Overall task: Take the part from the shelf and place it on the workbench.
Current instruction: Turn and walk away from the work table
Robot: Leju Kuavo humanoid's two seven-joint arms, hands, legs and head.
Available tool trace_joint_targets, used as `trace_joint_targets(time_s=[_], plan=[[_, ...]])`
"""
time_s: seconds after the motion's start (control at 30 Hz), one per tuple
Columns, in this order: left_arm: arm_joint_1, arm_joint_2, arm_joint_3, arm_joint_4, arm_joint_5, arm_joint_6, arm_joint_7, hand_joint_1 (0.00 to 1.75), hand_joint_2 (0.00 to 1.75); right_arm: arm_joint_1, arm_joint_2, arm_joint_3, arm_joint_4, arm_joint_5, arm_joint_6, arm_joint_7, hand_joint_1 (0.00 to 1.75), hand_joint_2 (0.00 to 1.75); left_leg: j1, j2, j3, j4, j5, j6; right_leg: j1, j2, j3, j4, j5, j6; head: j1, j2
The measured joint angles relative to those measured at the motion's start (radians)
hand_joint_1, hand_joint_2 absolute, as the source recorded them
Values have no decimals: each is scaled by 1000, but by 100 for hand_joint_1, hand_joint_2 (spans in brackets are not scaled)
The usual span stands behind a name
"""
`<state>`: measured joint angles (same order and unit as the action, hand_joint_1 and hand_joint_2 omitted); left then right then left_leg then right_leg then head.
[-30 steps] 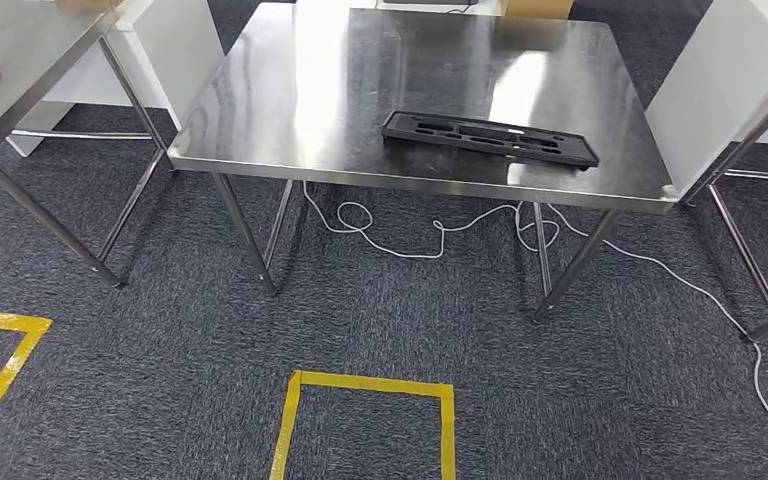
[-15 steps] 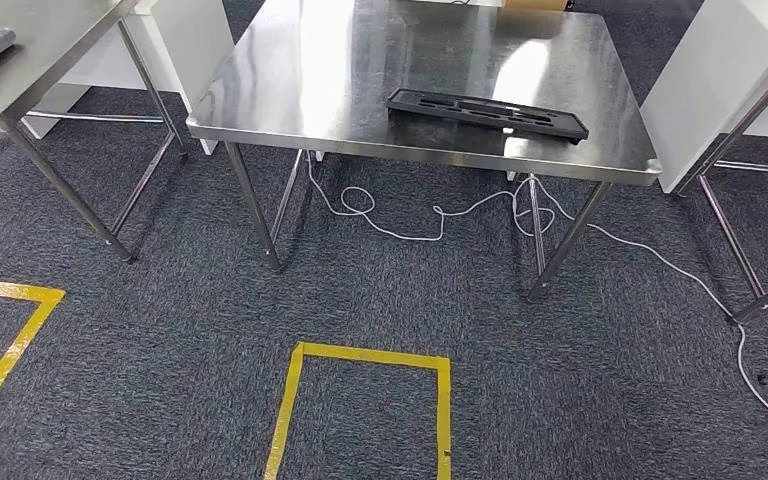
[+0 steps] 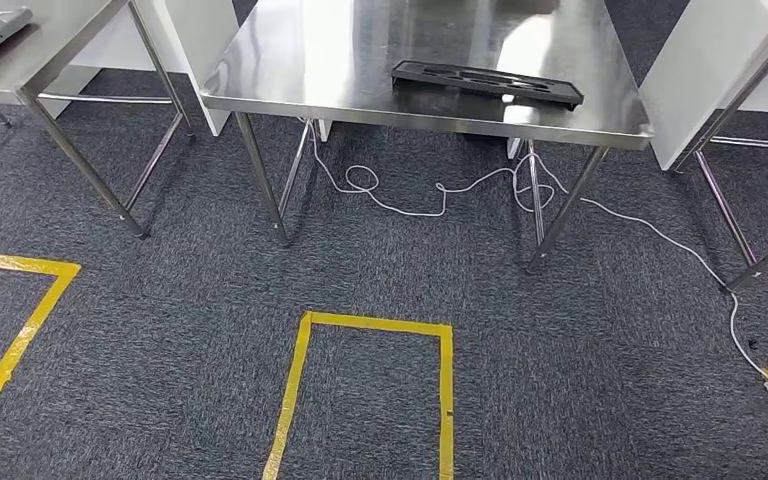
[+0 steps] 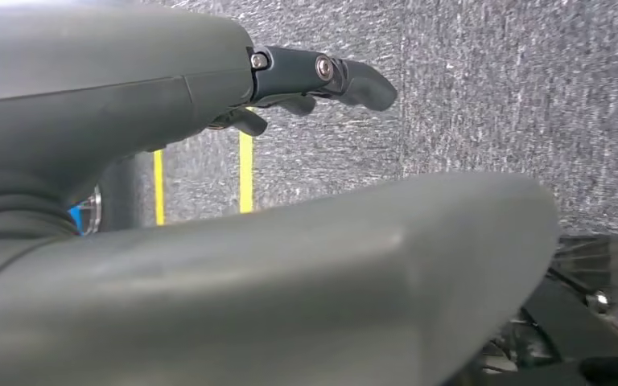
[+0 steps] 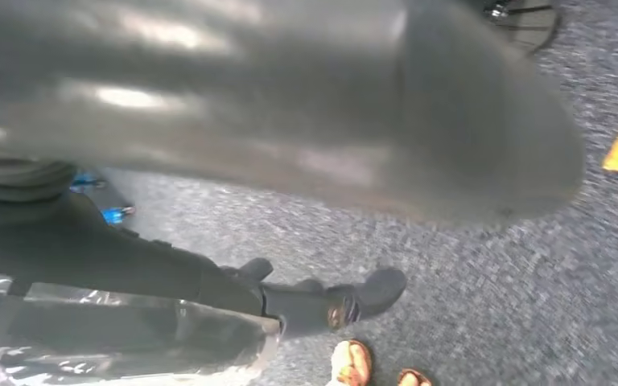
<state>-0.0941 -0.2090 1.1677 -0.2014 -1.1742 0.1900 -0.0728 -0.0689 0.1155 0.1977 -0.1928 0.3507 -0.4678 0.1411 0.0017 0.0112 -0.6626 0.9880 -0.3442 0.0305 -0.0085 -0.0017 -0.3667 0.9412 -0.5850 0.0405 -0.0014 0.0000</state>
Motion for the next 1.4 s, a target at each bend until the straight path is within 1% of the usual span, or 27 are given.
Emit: trace_joint_targets(time_s=[0.07, 0.1, 0.13, 0.2, 0.23, 0.27, 0.33, 0.37, 0.43, 0.5, 0.6, 0.67, 0.73, 0.77, 0.8, 0.87, 0.93, 1.0, 1.03, 1.1, 1.13, 1.2, 1.23, 1.27, 1.3, 1.33, 1.4], plan=[[4, 1, -5, 0, -4, 0, 2, 0, 0, 3, -2, -8, 1, -7, -2, -11, 0, 0, 3, -1, -5, -2, 16, -10, -3, 0, -5, -13, 7, -15, -5, 0], [6, 1, -6, 0, -7, 0, 2, 0, 0, 4, -1, -12, 2, -11, -3, -16, 0, 0, 6, -3, -12, 8, -1, -15, -8, -2, -15, -10, 16, -26, -6, 0], [8, 2, -8, 0, -9, -1, 3, 0, 0, 6, -1, -15, 2, -14, -5, -19, 0, 0, 8, -5, -21, 36, -40, -21, -13, -6, -27, -9, 28, -38, -7, 0], [9, 3, -11, 0, -12, -2, 2, 0, 0, 10, -1, -22, 3, -17, -10, -24, 0, 0, 12, -8, -44, 149, -157, -31, -13, -12, -53, -7, 51, -55, -10, 0], [10, 3, -14, 0, -14, -2, 1, 0, 0, 11, -1, -26, 3, -18, -13, -26, 0, 0, 13, -9, -52, 218, -199, -35, -11, -15, -67, -6, 62, -57, -10, 0], [10, 4, -17, 0, -16, -3, 0, 0, 0, 12, -1, -28, 3, -19, -15, -27, 0, 0, 14, -9, -54, 272, -216, -38, -9, -16, -81, -2, 72, -57, -10, 0], [10, 4, -23, 0, -20, -3, -3, 0, 0, 12, -1, -34, 3, -23, -17, -27, 0, 0, 17, -9, -16, 291, -184, -39, -7, -17, -110, 13, 87, -52, -10, 0], [10, 4, -26, 0, -21, -3, -5, 0, 0, 12, 0, -35, 3, -25, -18, -27, 0, 0, 18, -9, 28, 246, -159, -37, -7, -17, -124, 23, 92, -48, -10, 0], [9, 5, -29, 0, -22, -3, -8, 0, 0, 12, 0, -37, 3, -28, -19, -26, 0, 0, 18, -12, 129, 110, -150, -29, -5, -16, -151, 42, 100, -39, -10, 0], [8, 5, -32, 0, -23, -3, -10, 0, 0, 12, 0, -41, 4, -30, -20, -24, 0, 0, 12, -14, 173, 29, -166, -22, -2, -17, -168, 50, 112, -24, -9, 0], [7, 5, -34, 0, -25, -1, -10, 0, 0, 13, 0, -49, 5, -33, -22, -23, 0, 0, 11, -10, 159, 4, -152, -1, 0, -16, -194, 64, 117, -5, -8, 0], [7, 5, -34, 0, -29, -1, -9, 0, 0, 13, -1, -54, 6, -35, -23, -22, 0, 0, 15, -5, 139, -7, -131, 19, 1, -10, -229, 135, 56, -13, -4, 0], [7, 5, -34, 0, -32, -1, -8, 0, 0, 14, -1, -57, 6, -36, -23, -21, 0, 0, 11, -2, 111, -7, -110, 26, -1, -6, -271, 264, -26, -20, -1, 0], [7, 5, -34, 0, -32, -1, -8, 0, 0, 14, -2, -58, 6, -37, -23, -20, 0, 0, 9, 0, 96, -6, -99, 25, -3, -5, -282, 320, -46, -17, 0, 0], [7, 5, -34, 0, -32, -1, -8, 0, 0, 14, -2, -59, 6, -37, -23, -20, 0, 0, 9, 1, 82, -6, -88, 24, -4, -4, -279, 347, -46, -8, 1, 0], [7, 5, -34, 0, -32, -1, -7, 0, 0, 14, -3, -60, 7, -37, -24, -21, 0, 0, 9, 3, 55, -5, -66, 18, -6, -4, -220, 293, 0, 13, 2, 0], [7, 5, -34, 0, -34, -1, -4, 0, 0, 13, -4, -62, 7, -42, -27, -26, 0, 0, 6, 3, 34, -3, -44, 9, -7, -4, -108, 134, 33, 20, 3, 0], [7, 5, -34, 0, -36, -1, -1, 0, 0, 13, -4, -66, 7, -52, -31, -38, 0, 0, 2, 3, 24, -4, -21, -1, -1, 0, -38, 17, 30, 10, 2, 0], [7, 5, -34, 1, -37, 0, 0, 0, 0, 14, -4, -70, 7, -58, -32, -43, 0, 0, 2, 3, 22, -6, -10, -6, 4, 1, -31, -6, 28, 5, 0, 0], [8, 6, -34, 1, -38, 0, 2, 0, 0, 15, -3, -78, 8, -66, -32, -49, 0, 0, 5, 0, 15, -5, -7, -17, -3, 0, -48, -4, 41, -12, -1, 0], [8, 6, -34, 1, -38, -1, 3, 0, 0, 15, -2, -82, 8, -69, -32, -50, 0, 0, 8, -2, 7, 14, -33, -22, -9, -2, -56, -3, 50, -26, -2, 0], [9, 6, -34, 1, -38, -1, 3, 0, 0, 15, -2, -88, 9, -74, -32, -52, 0, 0, 11, -6, -21, 114, -134, -30, -13, -8, -78, -2, 70, -51, -6, 0], [9, 6, -34, 1, -38, -1, 3, 0, 0, 15, -2, -90, 9, -75, -32, -53, 0, 0, 12, -7, -36, 185, -184, -33, -11, -9, -90, 1, 81, -58, -7, 0], [9, 6, -34, 1, -38, -1, 3, 0, 0, 15, -3, -93, 9, -76, -32, -54, 0, 0, 13, -8, -46, 249, -214, -37, -8, -11, -104, 4, 91, -59, -8, 0], [9, 6, -34, 1, -38, -1, 3, 0, 0, 15, -3, -95, 9, -77, -32, -55, 0, 0, 14, -9, -45, 289, -219, -39, -6, -11, -119, 10, 100, -59, -8, 0], [8, 6, -35, 1, -38, -2, 3, 0, 0, 15, -4, -98, 9, -78, -32, -55, 0, 0, 15, -9, -26, 294, -206, -40, -5, -11, -134, 18, 108, -56, -8, 0], [8, 6, -36, 1, -38, -2, 3, 0, 0, 16, -4, -102, 9, -78, -32, -56, 0, 0, 18, -10, 64, 196, -161, -36, -4, -10, -164, 36, 118, -51, -9, 0]])
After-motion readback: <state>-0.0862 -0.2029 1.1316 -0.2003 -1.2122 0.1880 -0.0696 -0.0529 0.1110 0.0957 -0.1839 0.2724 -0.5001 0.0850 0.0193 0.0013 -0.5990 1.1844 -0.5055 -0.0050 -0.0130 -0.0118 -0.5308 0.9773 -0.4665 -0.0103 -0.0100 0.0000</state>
